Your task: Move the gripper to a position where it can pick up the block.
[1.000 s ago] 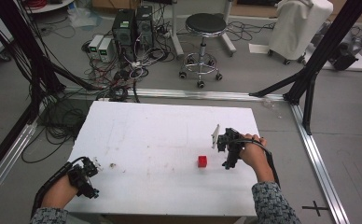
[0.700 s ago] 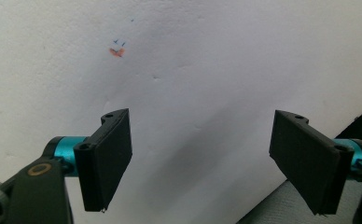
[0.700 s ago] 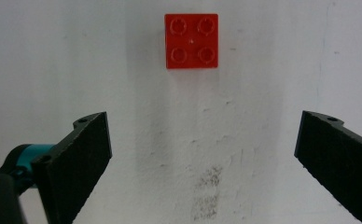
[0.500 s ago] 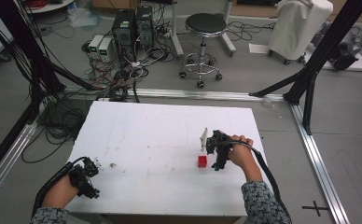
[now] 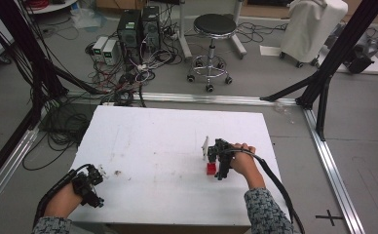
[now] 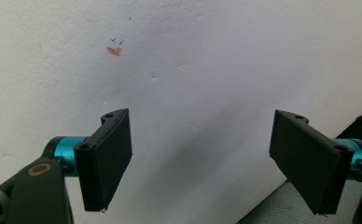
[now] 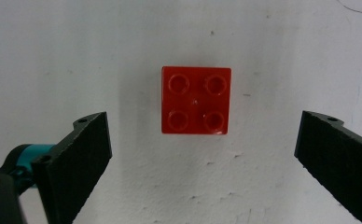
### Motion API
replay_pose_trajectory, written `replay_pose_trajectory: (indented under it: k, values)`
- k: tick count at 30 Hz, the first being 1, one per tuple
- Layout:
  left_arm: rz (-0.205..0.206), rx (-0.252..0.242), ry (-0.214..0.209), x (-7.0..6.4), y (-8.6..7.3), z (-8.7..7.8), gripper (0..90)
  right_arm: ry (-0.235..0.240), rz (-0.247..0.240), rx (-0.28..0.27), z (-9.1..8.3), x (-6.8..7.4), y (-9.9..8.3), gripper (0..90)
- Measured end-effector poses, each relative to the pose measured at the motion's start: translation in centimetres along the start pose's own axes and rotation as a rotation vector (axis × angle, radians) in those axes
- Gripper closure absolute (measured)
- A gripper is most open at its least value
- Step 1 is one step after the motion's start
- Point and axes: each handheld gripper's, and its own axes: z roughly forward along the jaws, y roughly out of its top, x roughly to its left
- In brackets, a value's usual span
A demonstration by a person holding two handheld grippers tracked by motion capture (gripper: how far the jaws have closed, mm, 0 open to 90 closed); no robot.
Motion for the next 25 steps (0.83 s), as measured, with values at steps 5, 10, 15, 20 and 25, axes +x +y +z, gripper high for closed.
replay_pose_trajectory:
  k: [5, 10, 15, 20, 25]
  values:
    - [0.001, 0.005, -0.003, 0.1, 0.0, 0.0, 21.4, 0.009, 0.008, 0.001, 0.9, -0.1, 0.5, 3.0]
    - [0.003, 0.001, -0.005, 0.0, 0.0, 0.1, 21.4, 0.028, 0.032, 0.031, 1.8, -0.3, 0.8, 3.0]
    - [0.001, 0.002, -0.007, 0.0, 0.0, 0.1, 21.4, 0.033, 0.045, 0.029, 2.1, -0.3, 0.9, 3.0]
    - [0.002, -0.001, -0.004, 0.0, 0.0, 0.1, 21.4, 0.036, 0.049, 0.036, 2.3, -0.4, 0.9, 3.0]
    - [0.002, 0.002, -0.003, 0.0, 0.0, 0.1, 21.4, 0.038, 0.047, 0.041, 2.3, -0.3, 0.9, 3.0]
